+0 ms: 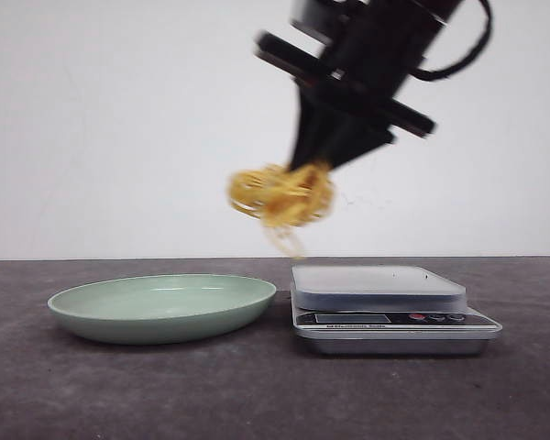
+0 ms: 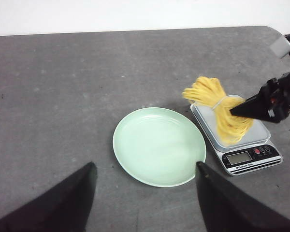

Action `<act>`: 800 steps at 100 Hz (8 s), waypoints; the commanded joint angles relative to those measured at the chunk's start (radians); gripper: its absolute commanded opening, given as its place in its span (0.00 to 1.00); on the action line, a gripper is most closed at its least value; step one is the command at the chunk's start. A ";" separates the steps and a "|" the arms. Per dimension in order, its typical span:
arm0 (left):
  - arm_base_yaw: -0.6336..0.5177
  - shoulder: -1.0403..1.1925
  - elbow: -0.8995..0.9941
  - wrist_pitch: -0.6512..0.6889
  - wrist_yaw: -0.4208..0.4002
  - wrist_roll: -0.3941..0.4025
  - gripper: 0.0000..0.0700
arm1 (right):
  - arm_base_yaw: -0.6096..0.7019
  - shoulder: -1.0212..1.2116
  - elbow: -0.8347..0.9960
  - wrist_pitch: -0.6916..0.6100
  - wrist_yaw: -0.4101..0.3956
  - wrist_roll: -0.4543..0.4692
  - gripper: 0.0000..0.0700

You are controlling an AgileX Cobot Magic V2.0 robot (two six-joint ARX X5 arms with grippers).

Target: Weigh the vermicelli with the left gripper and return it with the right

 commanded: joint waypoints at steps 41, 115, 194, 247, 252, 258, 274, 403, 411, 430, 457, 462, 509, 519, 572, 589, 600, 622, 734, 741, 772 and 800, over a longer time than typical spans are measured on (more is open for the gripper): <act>-0.011 0.006 0.009 0.013 -0.007 -0.004 0.56 | 0.145 0.072 0.072 0.200 0.008 0.129 0.00; -0.011 0.006 0.010 0.018 -0.008 -0.004 0.56 | 0.142 0.444 0.364 0.023 0.010 0.198 0.00; -0.011 0.006 0.010 0.018 -0.008 0.000 0.56 | 0.146 0.468 0.364 -0.006 0.053 0.198 0.63; -0.011 0.006 0.010 0.018 -0.033 0.000 0.56 | 0.135 0.075 0.364 -0.232 0.277 0.003 0.63; -0.011 0.006 0.009 0.018 -0.034 0.000 0.56 | 0.137 0.020 0.364 -0.270 0.304 -0.016 0.63; -0.011 0.006 0.009 0.018 -0.034 0.000 0.56 | 0.144 -0.044 0.364 -0.321 0.348 -0.035 0.63; -0.011 0.006 0.010 0.018 -0.034 0.001 0.56 | 0.158 -0.218 0.364 -0.482 0.441 -0.066 0.63; -0.011 0.006 0.006 0.052 -0.060 0.034 0.00 | 0.580 -0.978 -0.132 -0.565 0.828 0.076 0.01; -0.011 0.006 0.006 0.057 -0.060 0.034 0.00 | 0.581 -0.979 -0.132 -0.556 0.837 0.076 0.01; -0.011 0.006 0.006 0.060 -0.060 0.031 0.00 | 0.581 -0.979 -0.132 -0.563 0.828 0.077 0.01; -0.011 0.006 0.006 0.060 -0.060 0.031 0.00 | 0.581 -0.979 -0.132 -0.557 0.865 0.076 0.01; -0.011 0.006 0.006 0.060 -0.060 0.031 0.00 | 0.581 -0.979 -0.132 -0.557 0.865 0.076 0.01; 0.157 -0.003 -0.007 0.071 -0.071 0.136 0.00 | 0.581 -0.979 -0.132 -0.557 0.865 0.076 0.01; 0.362 -0.015 -0.066 0.148 -0.011 0.130 0.00 | 0.581 -0.979 -0.132 -0.557 0.865 0.076 0.01; 0.898 -0.432 -0.882 0.855 0.429 0.296 0.00 | 0.581 -0.979 -0.132 -0.557 0.865 0.076 0.01; 0.917 -0.494 -0.995 0.886 0.484 0.289 0.00 | 0.581 -0.979 -0.132 -0.557 0.865 0.076 0.01; 0.921 -0.513 -1.025 0.891 0.483 0.293 0.00 | 0.581 -0.979 -0.132 -0.557 0.865 0.076 0.01; 0.925 -0.533 -1.070 0.932 0.483 0.293 0.00 | 0.581 -0.979 -0.132 -0.557 0.865 0.076 0.01; 0.927 -0.533 -1.085 0.878 0.491 0.312 0.00 | 0.581 -0.979 -0.131 -0.558 0.919 0.051 0.01; 0.927 -0.533 -1.085 0.878 0.491 0.312 0.00 | 0.581 -0.979 -0.131 -0.566 0.977 0.040 0.01; 0.927 -0.533 -1.085 0.878 0.491 0.312 0.00 | 0.161 -1.065 -0.225 -0.482 0.808 0.030 0.01; 0.927 -0.533 -1.085 0.878 0.492 0.312 0.00 | -0.455 -1.327 -0.692 -0.019 0.370 -0.118 0.01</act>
